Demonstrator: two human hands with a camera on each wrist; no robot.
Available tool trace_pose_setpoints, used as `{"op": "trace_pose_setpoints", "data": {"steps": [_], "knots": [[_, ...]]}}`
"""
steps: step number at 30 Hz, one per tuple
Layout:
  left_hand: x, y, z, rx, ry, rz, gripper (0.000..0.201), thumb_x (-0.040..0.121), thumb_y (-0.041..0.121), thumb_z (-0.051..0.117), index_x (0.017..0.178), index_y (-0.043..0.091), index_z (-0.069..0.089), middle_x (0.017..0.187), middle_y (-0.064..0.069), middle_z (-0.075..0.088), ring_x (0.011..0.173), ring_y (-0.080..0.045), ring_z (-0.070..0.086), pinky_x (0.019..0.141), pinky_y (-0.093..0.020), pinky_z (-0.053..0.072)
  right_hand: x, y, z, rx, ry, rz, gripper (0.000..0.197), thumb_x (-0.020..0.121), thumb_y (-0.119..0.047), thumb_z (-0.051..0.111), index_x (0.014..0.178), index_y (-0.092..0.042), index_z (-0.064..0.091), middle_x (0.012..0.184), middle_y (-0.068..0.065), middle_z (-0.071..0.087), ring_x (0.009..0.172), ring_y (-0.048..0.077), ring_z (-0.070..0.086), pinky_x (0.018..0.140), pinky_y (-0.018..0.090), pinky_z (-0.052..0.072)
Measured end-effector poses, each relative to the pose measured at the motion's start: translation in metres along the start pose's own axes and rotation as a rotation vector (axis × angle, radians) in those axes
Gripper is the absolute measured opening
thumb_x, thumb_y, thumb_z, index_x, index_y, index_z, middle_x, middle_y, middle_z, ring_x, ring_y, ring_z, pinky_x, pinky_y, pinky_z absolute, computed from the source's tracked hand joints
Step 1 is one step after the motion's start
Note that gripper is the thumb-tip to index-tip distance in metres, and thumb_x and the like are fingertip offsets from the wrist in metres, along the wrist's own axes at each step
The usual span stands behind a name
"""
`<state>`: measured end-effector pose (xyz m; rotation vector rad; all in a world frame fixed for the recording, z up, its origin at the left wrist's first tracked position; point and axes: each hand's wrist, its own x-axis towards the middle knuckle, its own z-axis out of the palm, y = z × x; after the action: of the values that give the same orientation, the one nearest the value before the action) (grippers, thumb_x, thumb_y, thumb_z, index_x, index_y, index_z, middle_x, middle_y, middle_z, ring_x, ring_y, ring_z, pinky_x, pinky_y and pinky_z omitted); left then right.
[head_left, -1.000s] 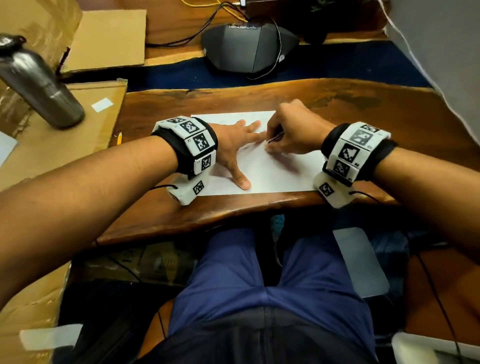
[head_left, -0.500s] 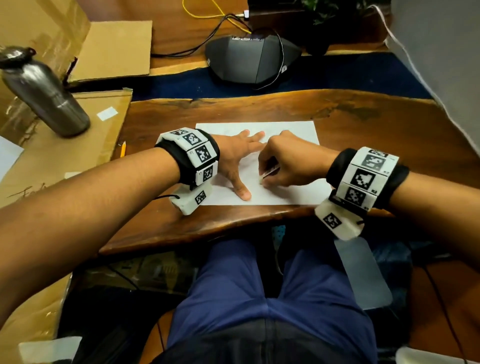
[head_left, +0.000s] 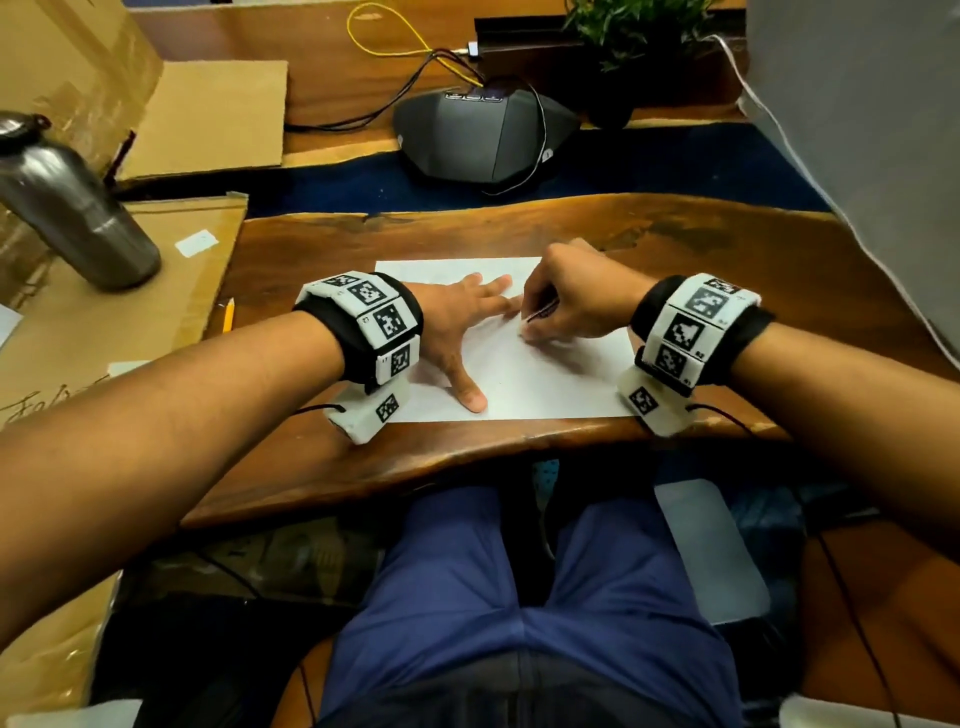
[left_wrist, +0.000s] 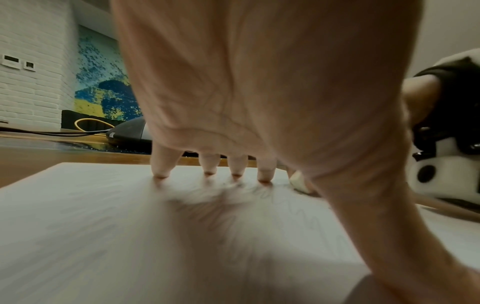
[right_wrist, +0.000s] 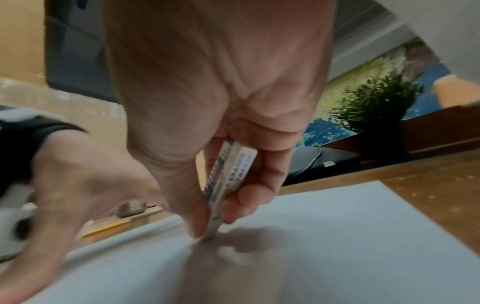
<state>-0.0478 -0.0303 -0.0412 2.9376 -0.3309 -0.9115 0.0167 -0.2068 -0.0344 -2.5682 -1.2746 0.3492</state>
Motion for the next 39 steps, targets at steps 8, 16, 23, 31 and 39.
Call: {"op": "trace_pose_setpoints", "data": {"steps": [8, 16, 23, 31, 39], "knots": [[0.001, -0.002, 0.001, -0.006, -0.004, 0.018, 0.135, 0.057, 0.061, 0.086, 0.157, 0.036, -0.002, 0.163, 0.009, -0.020, 0.151, -0.020, -0.017, 0.122, -0.054, 0.002, -0.004, -0.007, -0.001, -0.016, -0.040, -0.030, 0.019, 0.080, -0.027, 0.082, 0.090, -0.011, 0.079, 0.086, 0.002, 0.075, 0.078, 0.017, 0.070, 0.073, 0.030, 0.059], [-0.001, -0.003, 0.001, -0.035, -0.003, 0.043, 0.135, 0.057, 0.056, 0.088, 0.157, 0.037, -0.001, 0.163, 0.010, -0.018, 0.150, -0.019, -0.017, 0.122, -0.054, 0.000, -0.006, -0.011, 0.003, -0.003, -0.096, -0.022, 0.014, 0.079, -0.027, 0.083, 0.085, -0.015, 0.080, 0.080, -0.003, 0.075, 0.072, 0.012, 0.068, 0.069, 0.027, 0.057], [-0.001, -0.007, 0.005, -0.048, -0.004, 0.107, 0.132, 0.056, 0.060, 0.087, 0.156, 0.044, 0.001, 0.162, 0.019, -0.016, 0.150, -0.014, -0.016, 0.122, -0.051, -0.002, -0.001, 0.029, -0.009, -0.018, 0.066, 0.196, 0.023, 0.076, -0.030, 0.086, 0.088, -0.013, 0.074, 0.083, 0.001, 0.070, 0.076, 0.014, 0.063, 0.070, 0.037, 0.061], [0.004, -0.003, -0.001, -0.135, 0.060, -0.019, 0.131, 0.062, 0.054, 0.087, 0.157, 0.036, -0.001, 0.165, 0.007, -0.014, 0.152, -0.017, -0.010, 0.123, -0.047, 0.002, 0.002, 0.017, 0.002, -0.007, 0.128, 0.060, 0.014, 0.082, -0.022, 0.079, 0.093, -0.014, 0.079, 0.089, 0.002, 0.074, 0.084, 0.019, 0.065, 0.072, 0.033, 0.056], [0.001, 0.003, -0.007, -0.115, 0.027, -0.059, 0.131, 0.063, 0.054, 0.086, 0.158, 0.034, -0.003, 0.164, 0.007, -0.017, 0.151, -0.017, -0.013, 0.120, -0.044, -0.001, 0.005, 0.003, 0.012, 0.029, 0.136, 0.064, 0.011, 0.081, -0.024, 0.081, 0.084, -0.013, 0.078, 0.080, 0.000, 0.071, 0.079, 0.016, 0.060, 0.070, 0.035, 0.058]]}}
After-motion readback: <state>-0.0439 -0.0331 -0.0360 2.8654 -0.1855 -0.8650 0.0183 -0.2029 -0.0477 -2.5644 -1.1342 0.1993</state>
